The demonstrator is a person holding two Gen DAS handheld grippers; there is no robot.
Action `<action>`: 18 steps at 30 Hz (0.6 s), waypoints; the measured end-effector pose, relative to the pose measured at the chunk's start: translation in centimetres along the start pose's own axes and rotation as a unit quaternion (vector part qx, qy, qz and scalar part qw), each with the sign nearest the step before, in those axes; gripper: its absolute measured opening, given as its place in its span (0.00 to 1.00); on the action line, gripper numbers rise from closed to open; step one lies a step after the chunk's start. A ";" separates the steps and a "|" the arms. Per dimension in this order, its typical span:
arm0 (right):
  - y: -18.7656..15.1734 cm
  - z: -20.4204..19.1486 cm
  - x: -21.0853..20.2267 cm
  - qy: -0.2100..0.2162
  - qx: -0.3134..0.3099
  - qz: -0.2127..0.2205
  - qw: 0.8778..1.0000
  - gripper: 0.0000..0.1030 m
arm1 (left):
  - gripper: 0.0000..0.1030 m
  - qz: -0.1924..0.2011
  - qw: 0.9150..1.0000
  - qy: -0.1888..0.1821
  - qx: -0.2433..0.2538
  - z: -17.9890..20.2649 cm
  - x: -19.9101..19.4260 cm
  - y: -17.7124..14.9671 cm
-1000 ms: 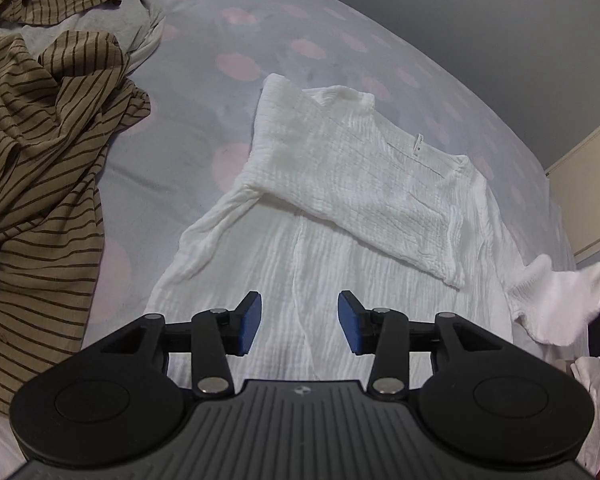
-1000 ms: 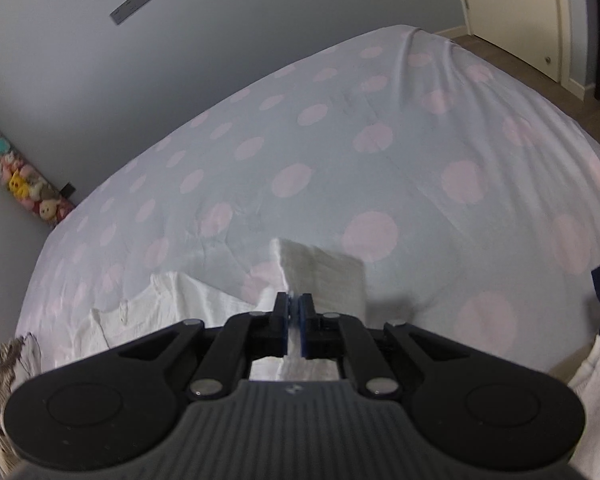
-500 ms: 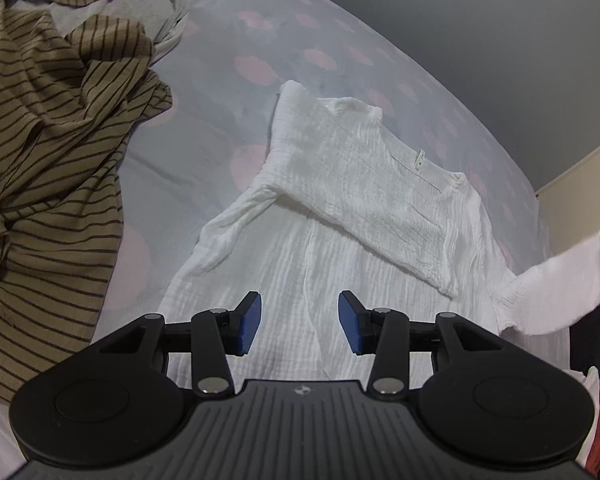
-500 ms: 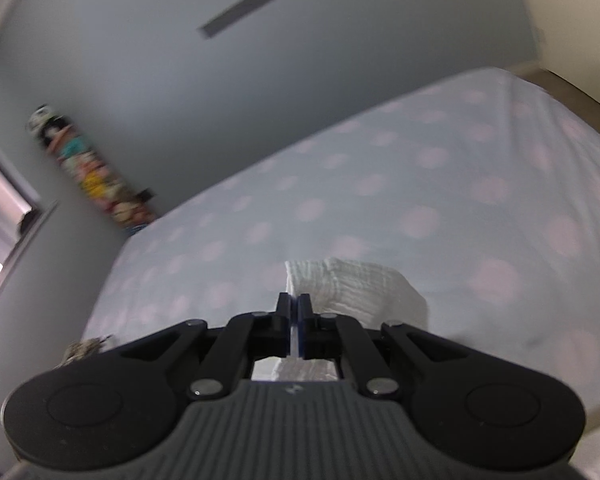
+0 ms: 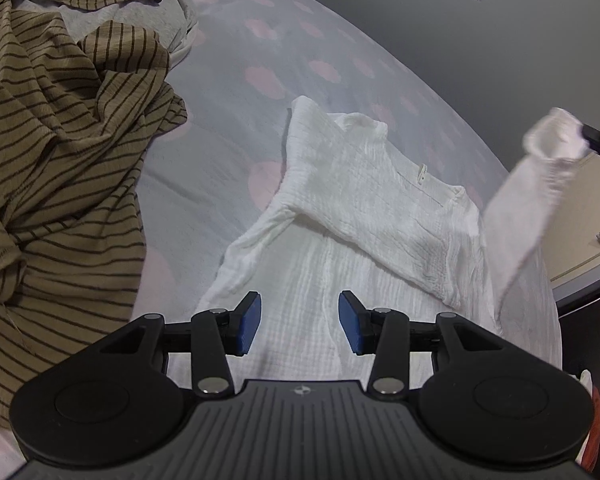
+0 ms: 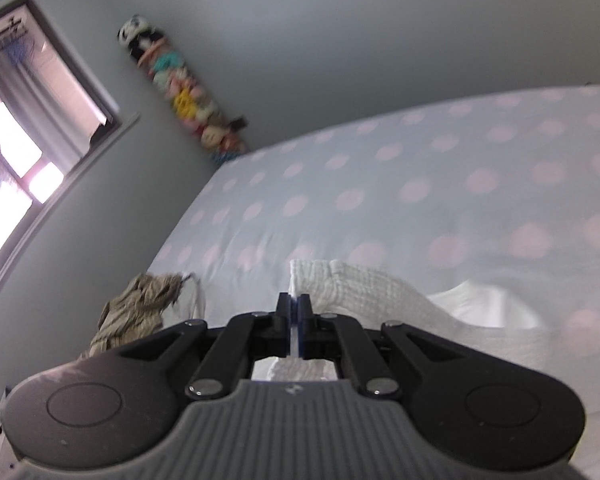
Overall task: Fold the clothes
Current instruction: 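Lift and fold the held sleeve across the shirt front, open the right tool, then move both tools to the shirt hem and close them on it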
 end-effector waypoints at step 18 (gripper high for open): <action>-7.0 1.6 15.7 -0.023 0.021 -0.099 0.995 0.17 | 0.40 -0.036 0.998 0.025 0.049 -0.6 3.6 3.2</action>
Point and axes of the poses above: each gripper's, at about its wrist camera, not at the fingertips, and x roughly the way its jaws point, z to its right, y to its top, the point moved 1 cm from there along x, roughly the way its jaws point, and after that the axes turned 5 degrees about -y, right-handed, at the moved point
